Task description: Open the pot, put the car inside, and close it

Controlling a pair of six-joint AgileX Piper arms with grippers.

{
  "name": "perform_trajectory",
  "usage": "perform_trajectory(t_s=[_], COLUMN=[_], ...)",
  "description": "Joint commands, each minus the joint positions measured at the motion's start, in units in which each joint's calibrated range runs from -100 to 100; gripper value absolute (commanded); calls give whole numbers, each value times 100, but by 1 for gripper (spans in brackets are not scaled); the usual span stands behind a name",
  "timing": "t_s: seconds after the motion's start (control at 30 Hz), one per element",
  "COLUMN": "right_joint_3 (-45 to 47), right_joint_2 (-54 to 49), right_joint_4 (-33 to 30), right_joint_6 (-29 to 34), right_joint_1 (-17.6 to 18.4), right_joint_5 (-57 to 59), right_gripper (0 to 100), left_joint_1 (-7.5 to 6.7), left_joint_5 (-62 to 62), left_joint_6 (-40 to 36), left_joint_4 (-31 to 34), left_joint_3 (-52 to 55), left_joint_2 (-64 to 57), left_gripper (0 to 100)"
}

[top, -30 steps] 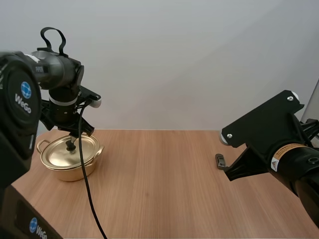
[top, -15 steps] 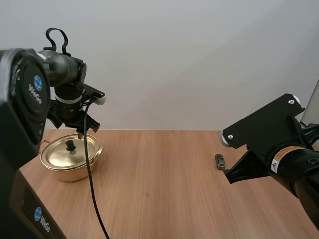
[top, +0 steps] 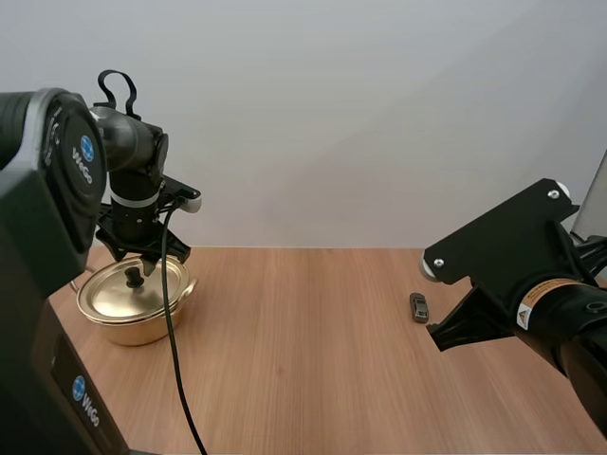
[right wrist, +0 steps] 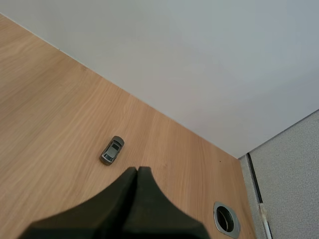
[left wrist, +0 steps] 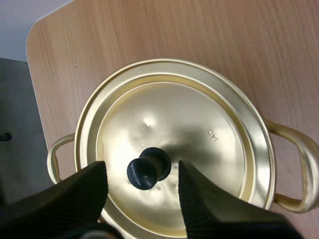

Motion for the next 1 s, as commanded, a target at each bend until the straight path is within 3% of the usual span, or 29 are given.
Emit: perform_trajectory(t_s=[0.0,0.13,0.3,0.63,0.7,0.77,0.83,0.97], right_joint_3=[2,2,2,2,2,2,2,2], right_joint_2=[-2,-2,-2,-2,-2,-2,-2,-2], right_joint_4=[-3,-3,-14,-14,-14,-14,-14,-14], right_joint_6=[-5,-4,-4,-15,-15,-15,-15,-15], right_joint_1=[-3,-3,-3,-6,-13,-13,-12,-12], right_joint_5=[-6,71,132,239,238,238,254,254], right_gripper=[0,0,0,0,0,0,0,0], left_joint_1=[4,50,183,183,183,183,183,183], left_joint_5=[21,29,4,-231,-149,-102,-94,-165], left_joint_6=[-20,-20,1,122,122,122,122,122], left_joint_4=[-8,-18,-32,-403,-403,-392,-392,-260], left_joint_3=[-7,-7,-7,-7,-7,9,9,9], left_joint_2=[8,68,248,321,361,404,416,358], left_gripper=[48,48,65,64,52,29,0,0])
